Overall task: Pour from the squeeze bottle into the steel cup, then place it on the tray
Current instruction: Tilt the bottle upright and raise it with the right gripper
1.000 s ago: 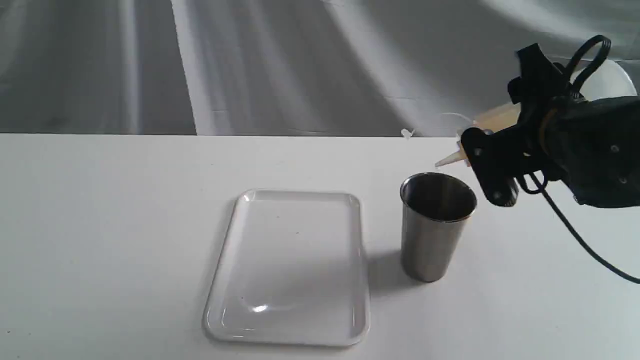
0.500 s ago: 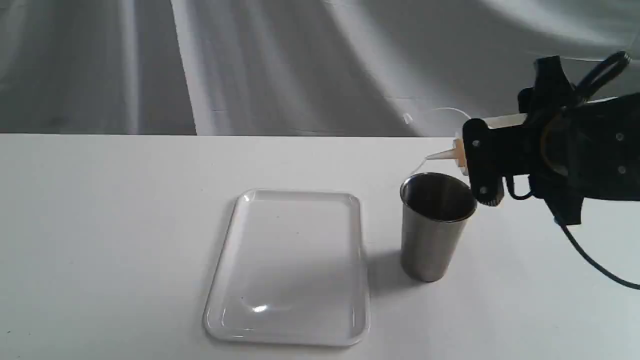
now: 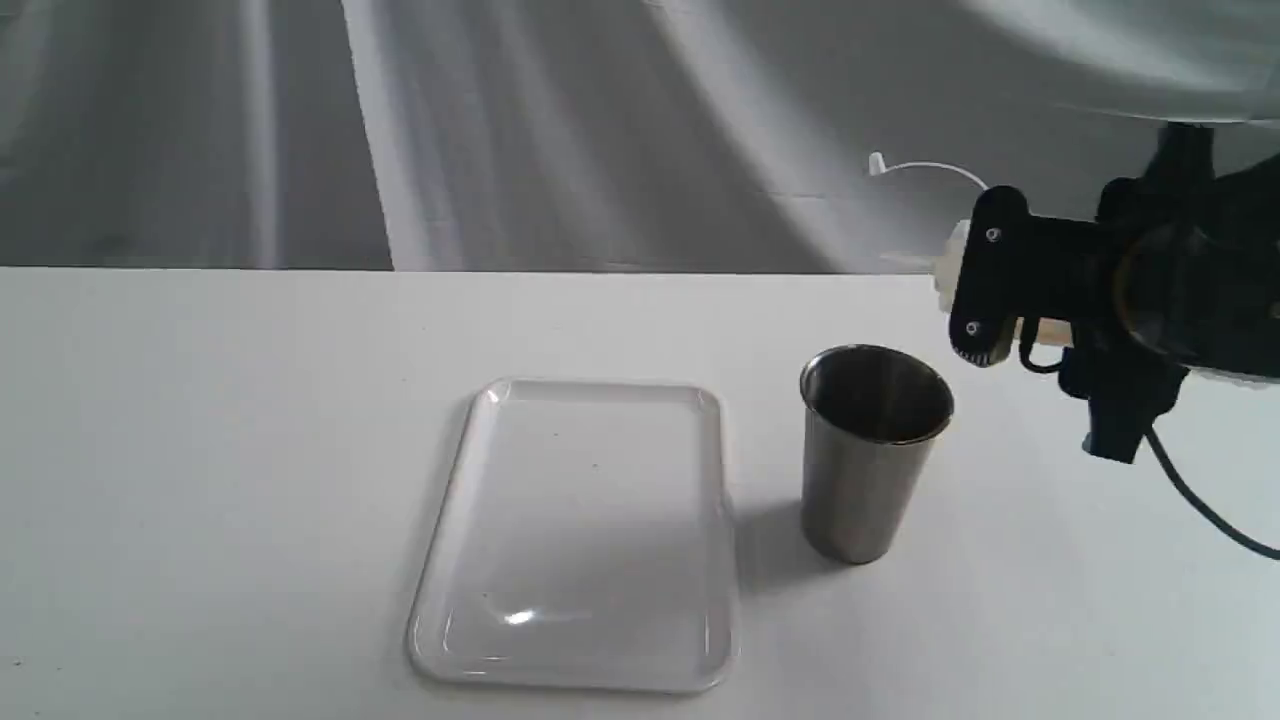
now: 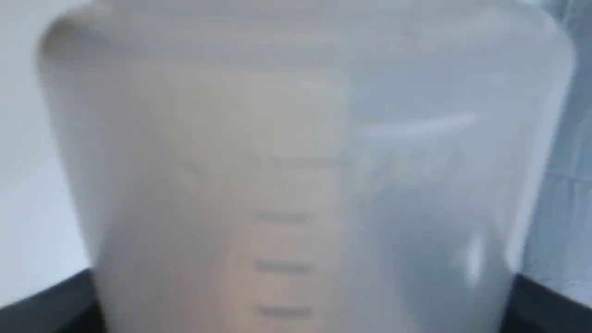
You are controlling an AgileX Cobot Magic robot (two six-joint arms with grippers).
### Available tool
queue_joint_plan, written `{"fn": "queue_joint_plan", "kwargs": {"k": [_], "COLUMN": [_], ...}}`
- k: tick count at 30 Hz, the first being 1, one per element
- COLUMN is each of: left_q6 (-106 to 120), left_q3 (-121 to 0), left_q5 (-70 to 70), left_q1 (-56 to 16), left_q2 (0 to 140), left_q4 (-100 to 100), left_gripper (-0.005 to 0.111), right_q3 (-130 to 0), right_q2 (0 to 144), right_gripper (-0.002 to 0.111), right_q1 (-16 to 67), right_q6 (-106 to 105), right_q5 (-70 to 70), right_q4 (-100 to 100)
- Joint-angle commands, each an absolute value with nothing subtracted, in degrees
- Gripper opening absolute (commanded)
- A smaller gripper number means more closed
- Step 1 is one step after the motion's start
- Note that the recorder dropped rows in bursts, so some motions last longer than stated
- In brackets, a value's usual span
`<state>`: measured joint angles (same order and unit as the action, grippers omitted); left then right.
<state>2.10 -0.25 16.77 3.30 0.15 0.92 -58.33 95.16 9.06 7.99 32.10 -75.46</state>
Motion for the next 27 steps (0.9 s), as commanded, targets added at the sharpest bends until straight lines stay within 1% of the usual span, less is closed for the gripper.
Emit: {"fn": "queue_joint_plan", "kwargs": {"k": [1,6,11,18,21,27], "left_q6": [1.9,1.9,1.9,1.9,1.9,1.9], "left_q3": [0.0,0.0,0.0,0.0,0.0,0.0], "left_q5": [16.3,16.3,16.3,16.3,16.3,16.3], "left_q1": [3.3,3.3,3.3,3.3,3.3,3.3], "left_q2": [0.0,0.0,0.0,0.0,0.0,0.0], "left_q4": [1.1,1.1,1.1,1.1,1.1,1.1], "left_gripper": [0.008,0.008,0.008,0.008,0.008,0.008], "right_q3": [-58.8,-58.8,-58.8,-58.8,-58.8,-58.8], "right_q2": [94.3,91.9,86.7,80.8,78.8,76.4], "right_gripper": [0.000,0.000,0.000,0.000,0.000,0.000], "right_q1": [8.6,8.5,6.4,4.5,4.5,4.6], "right_q6": [17.1,29.4,39.7,48.8,49.1,48.9], "right_q5": [31.9,29.4,24.4,17.6,10.2,-10.0], "right_q4": [-74.1,-73.8,-73.6,-70.9,-68.8,-64.3]}}
